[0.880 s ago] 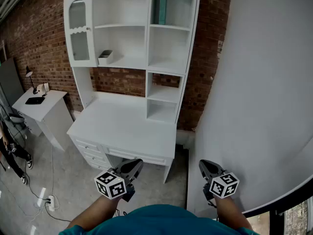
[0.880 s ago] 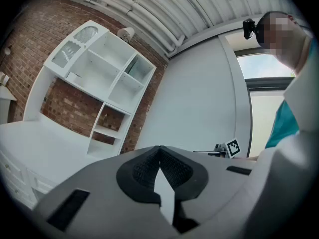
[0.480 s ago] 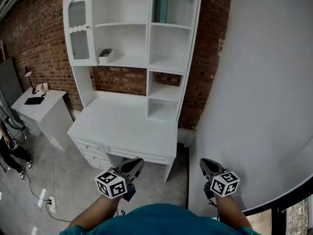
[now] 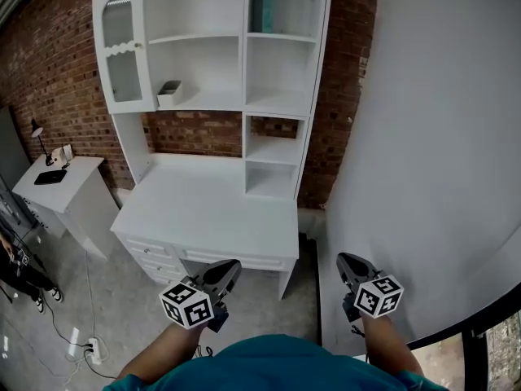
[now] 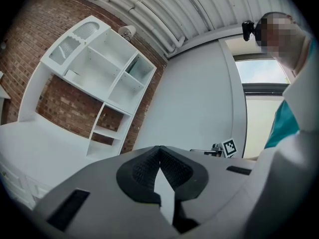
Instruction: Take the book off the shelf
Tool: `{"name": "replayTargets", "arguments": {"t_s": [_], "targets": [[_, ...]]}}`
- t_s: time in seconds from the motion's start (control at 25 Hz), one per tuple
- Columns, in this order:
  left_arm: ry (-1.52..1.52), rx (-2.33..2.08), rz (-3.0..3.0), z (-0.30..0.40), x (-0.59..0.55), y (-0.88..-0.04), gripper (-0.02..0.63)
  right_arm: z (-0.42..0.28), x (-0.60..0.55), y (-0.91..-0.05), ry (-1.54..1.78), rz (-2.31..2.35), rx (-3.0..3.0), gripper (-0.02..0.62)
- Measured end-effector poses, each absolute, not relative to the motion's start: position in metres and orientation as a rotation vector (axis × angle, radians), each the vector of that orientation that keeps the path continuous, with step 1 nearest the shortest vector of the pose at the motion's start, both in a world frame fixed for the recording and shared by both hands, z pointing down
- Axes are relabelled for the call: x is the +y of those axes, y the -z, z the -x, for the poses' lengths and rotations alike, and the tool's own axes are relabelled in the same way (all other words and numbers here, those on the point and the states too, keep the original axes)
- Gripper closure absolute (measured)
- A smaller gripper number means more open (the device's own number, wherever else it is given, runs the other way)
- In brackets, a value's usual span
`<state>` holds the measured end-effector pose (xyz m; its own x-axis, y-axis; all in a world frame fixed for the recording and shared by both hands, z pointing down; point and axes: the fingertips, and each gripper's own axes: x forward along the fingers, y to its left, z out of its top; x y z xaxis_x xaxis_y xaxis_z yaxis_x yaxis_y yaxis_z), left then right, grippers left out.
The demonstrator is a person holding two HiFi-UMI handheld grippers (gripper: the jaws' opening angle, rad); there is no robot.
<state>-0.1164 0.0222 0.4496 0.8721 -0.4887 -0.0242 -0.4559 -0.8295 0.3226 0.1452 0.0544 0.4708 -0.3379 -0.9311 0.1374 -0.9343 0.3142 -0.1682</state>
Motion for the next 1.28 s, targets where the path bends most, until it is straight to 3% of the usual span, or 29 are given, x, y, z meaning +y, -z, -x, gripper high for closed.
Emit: {"name": "replayTargets", "arguments": {"t_s": [0.76, 1.28], "targets": [[0.117, -0.687, -2.756, 0.148, -0.037, -0.442, 0.591, -0.126, -0.025, -0.45, -0.285, -1.823, -2.531, 0.574], [0.175, -0.894, -2.738, 0.099, -0.139, -0.425, 0.591, -0.172, -0.193, -0.427, -0.213, -1.65, -2.699, 0.574]]}}
